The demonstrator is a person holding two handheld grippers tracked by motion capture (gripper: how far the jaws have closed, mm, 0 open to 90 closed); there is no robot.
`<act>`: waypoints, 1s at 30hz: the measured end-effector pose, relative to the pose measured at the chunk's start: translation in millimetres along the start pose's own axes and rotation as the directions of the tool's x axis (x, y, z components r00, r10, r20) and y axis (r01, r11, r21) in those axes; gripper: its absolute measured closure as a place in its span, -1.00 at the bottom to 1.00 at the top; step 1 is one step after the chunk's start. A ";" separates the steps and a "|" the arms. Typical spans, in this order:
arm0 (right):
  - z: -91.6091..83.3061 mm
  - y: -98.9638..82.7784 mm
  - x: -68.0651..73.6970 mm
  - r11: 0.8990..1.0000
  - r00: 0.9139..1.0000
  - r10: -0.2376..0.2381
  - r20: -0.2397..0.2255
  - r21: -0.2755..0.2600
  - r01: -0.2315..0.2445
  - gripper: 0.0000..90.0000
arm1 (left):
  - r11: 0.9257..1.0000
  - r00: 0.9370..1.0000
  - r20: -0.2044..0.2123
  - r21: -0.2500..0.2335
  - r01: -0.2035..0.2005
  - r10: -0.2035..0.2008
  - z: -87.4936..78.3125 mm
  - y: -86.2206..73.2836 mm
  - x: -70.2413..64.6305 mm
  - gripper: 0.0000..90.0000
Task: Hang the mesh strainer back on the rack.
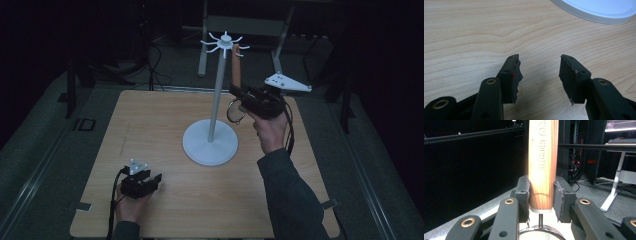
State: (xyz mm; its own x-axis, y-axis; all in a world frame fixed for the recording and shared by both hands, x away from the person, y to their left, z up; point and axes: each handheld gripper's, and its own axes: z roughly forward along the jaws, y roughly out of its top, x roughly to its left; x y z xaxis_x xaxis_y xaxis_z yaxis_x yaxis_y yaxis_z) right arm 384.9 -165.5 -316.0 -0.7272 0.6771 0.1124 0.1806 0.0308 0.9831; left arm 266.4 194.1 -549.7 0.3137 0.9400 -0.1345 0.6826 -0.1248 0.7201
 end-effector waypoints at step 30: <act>-0.5 -14.7 3.2 0.986 0.990 -0.115 0.082 0.130 0.104 -0.11 | 1.000 1.000 -0.002 0.000 -0.002 0.002 0.3 0.1 -0.5 0.14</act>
State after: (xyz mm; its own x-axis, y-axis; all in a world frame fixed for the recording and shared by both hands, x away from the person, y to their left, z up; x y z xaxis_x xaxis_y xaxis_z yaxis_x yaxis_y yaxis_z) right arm 379.6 -164.2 -330.1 -0.6868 0.7267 -0.0138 0.1884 0.1964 0.9623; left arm 266.5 193.5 -549.8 0.3138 0.9403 -0.1316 0.6821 -0.1268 0.7202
